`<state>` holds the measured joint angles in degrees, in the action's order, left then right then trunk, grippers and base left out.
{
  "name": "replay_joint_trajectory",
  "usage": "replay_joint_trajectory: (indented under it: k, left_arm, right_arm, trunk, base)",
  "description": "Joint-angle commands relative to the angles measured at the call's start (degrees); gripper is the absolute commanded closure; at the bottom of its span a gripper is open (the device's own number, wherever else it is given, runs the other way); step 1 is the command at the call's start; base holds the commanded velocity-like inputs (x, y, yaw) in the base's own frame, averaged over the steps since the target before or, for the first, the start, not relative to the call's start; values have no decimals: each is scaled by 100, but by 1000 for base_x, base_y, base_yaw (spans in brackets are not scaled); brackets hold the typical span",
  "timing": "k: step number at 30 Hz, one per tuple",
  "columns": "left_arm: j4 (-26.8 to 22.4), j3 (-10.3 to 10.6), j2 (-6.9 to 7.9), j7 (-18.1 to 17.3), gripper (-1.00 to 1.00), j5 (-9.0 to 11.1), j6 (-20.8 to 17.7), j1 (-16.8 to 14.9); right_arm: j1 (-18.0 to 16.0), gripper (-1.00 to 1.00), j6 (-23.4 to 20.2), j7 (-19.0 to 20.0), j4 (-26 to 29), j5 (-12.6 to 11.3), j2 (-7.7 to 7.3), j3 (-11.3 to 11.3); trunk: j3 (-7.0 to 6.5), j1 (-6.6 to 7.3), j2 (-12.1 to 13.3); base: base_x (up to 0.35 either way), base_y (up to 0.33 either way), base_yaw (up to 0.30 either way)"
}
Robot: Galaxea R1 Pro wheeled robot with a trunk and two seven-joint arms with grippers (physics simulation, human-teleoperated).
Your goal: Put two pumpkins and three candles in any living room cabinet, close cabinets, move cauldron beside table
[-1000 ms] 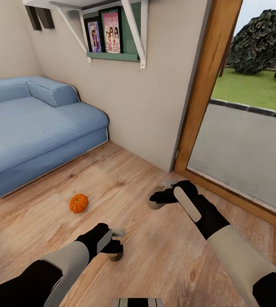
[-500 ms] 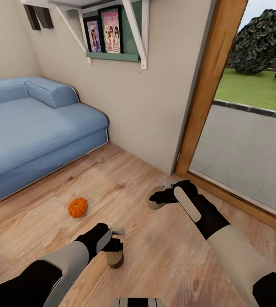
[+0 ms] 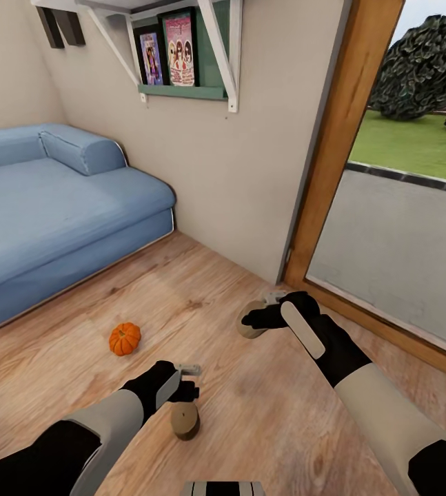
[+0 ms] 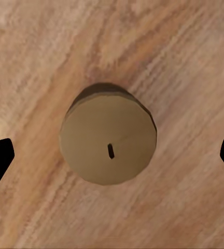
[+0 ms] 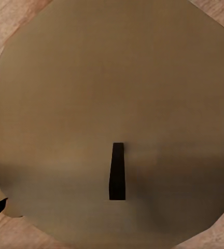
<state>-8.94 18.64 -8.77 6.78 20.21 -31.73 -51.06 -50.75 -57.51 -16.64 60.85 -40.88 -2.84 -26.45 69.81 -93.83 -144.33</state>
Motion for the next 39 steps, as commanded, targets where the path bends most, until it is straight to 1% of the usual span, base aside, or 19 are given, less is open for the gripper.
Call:
replay_joint_trajectory:
  k: [1, 2, 6, 9, 29, 33, 39]
  left_arm:
    - [-11, 32, 0, 42, -100, 62, -10, -1]
    - [-11, 32, -1, 42, -100, 62, 11, -1]
    - [77, 34, -3, 43, -100, 62, 317, -1]
    - [240, 28, -6, 43, -100, 62, 433, -1]
    - [303, 25, -2, 51, -100, 62, 494, -1]
    - [302, 25, -2, 51, -100, 62, 523, -1]
    - [305, 25, -2, 51, -100, 62, 526, -1]
  right_arm:
    - [-5, 100, -5, -58, 6, -61, -6, -21]
    - [-5, 100, -3, -58, 6, -61, -6, -20]
    - [-5, 100, 1, -58, 6, -61, -6, -24]
    - [-5, 100, 2, -58, 6, -61, -6, -26]
    - [-5, 100, 3, -58, 6, -61, -6, -27]
    - [-5, 100, 3, -58, 8, -61, -6, -27]
    - [-5, 100, 3, -58, 6, -61, -6, -27]
  trunk:
    - [5, 1, -2]
    - [5, 1, -2]
    - [5, 1, -2]
    - [71, -7, -6]
    - [514, -58, -33]
    - [514, -58, -33]
    - [647, -74, -41]
  base:
    - [0, 0, 0]
    - [0, 0, 0]
    - [0, 0, 0]
    - [0, 0, 0]
    - [0, 0, 0]
    - [0, 0, 0]
    - [0, 0, 0]
